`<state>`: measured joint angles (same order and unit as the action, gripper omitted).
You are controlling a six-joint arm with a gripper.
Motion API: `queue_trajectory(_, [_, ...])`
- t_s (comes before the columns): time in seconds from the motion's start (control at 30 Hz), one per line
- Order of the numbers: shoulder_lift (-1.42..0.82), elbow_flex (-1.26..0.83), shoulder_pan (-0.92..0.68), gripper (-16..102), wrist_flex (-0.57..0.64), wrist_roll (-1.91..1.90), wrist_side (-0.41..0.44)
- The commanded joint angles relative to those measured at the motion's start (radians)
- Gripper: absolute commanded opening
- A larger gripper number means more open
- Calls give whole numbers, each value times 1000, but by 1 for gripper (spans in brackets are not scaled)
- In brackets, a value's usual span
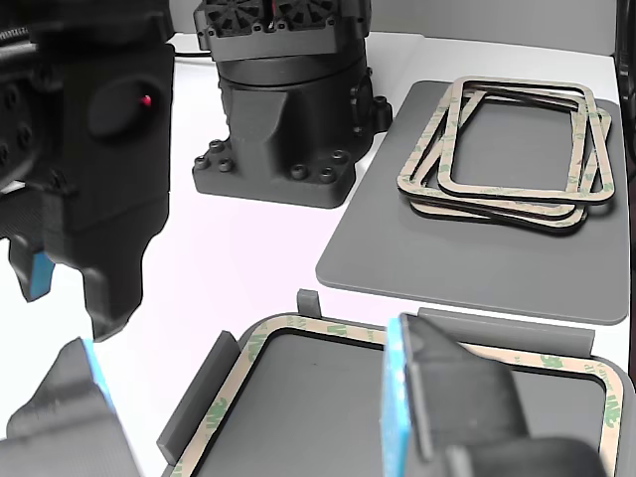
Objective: Move top rectangular frame to the holder.
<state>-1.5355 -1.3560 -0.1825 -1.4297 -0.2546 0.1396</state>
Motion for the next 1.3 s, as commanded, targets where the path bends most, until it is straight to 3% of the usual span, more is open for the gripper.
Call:
queue_trajectory(0.0, [-242, -238, 57, 100, 169, 149, -29])
queue_trajectory(0.33, [-788, -779, 259, 100, 453, 218, -224])
queue_trajectory(0.83, [-1255, -1193, 278, 100, 482, 192, -173])
queue_trajectory(0.93, [-1402, -1276, 281, 100, 466, 164, -127])
queue_trajectory(1.27, [-1419, -1284, 278, 100, 468, 170, -130])
